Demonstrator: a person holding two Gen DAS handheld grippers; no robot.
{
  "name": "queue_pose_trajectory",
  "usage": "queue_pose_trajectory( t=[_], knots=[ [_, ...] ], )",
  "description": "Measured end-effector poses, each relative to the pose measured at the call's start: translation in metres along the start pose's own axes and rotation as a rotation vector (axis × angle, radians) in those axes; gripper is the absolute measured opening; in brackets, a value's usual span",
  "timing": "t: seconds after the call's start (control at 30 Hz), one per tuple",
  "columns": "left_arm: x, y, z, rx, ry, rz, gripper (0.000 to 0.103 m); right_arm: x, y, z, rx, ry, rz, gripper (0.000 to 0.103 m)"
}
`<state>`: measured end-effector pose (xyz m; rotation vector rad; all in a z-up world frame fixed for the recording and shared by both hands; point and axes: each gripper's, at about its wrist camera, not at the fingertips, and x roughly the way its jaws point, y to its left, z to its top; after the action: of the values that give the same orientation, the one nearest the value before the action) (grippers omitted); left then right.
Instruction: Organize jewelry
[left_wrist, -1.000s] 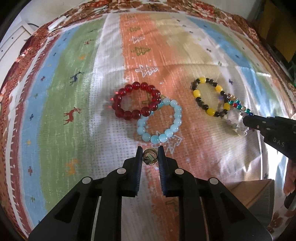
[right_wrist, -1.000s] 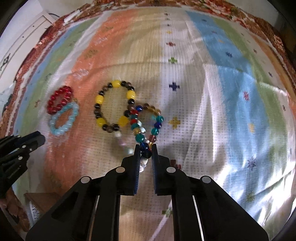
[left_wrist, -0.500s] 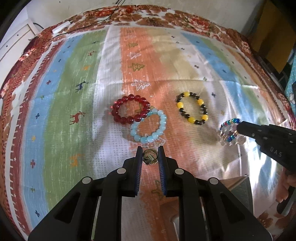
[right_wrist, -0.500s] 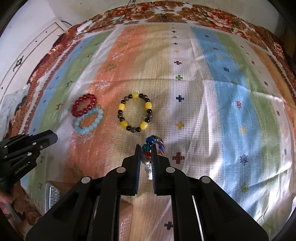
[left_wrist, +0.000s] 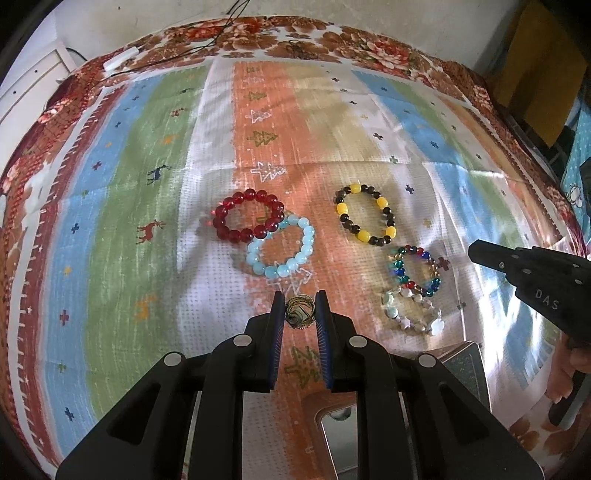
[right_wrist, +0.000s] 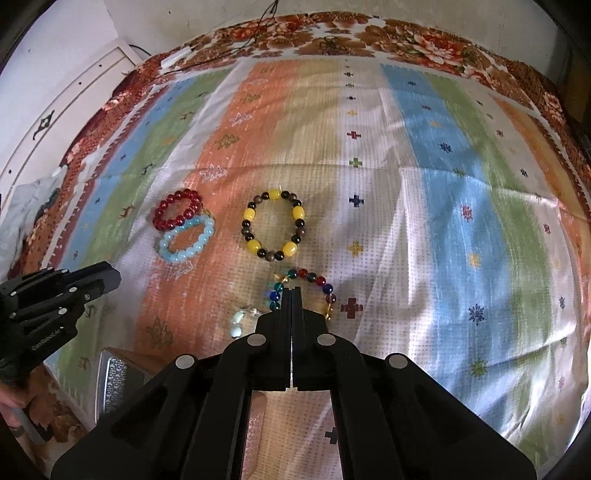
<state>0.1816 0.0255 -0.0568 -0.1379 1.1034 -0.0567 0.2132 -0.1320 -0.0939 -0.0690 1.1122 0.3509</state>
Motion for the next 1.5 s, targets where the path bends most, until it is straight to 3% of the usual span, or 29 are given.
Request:
queue_pose_trajectory(
  t=[0.43, 0.47, 0.53, 0.57, 1.07, 1.5],
  knots=[
    [0.007, 0.001, 0.002, 0.007, 0.017, 0.011, 0.016, 0.023, -0.006, -0.003, 0.020, 0.092, 0.014, 0.002],
    [0.008, 0.001, 0.002, 0.009, 0.019, 0.011, 0.016, 0.025, -0.004, -0.005, 0.011, 0.104, 0.016, 0.005],
    [0.009, 0.001, 0.002, 0.011, 0.021, 0.013, 0.016, 0.031, 0.000, -0.008, -0.010, 0.131, 0.016, 0.036],
    [0.009, 0.001, 0.002, 0.010, 0.021, 0.013, 0.016, 0.033, 0.003, -0.010, -0.020, 0.139, 0.016, 0.040],
    [0.011, 0.001, 0.002, 0.013, 0.027, 0.013, 0.016, 0.057, -0.004, -0.023, -0.005, 0.223, 0.002, 0.040],
    [0.011, 0.002, 0.003, 0.012, 0.027, 0.013, 0.016, 0.069, -0.015, -0.027, 0.088, 0.263, 0.064, 0.040]
  ],
)
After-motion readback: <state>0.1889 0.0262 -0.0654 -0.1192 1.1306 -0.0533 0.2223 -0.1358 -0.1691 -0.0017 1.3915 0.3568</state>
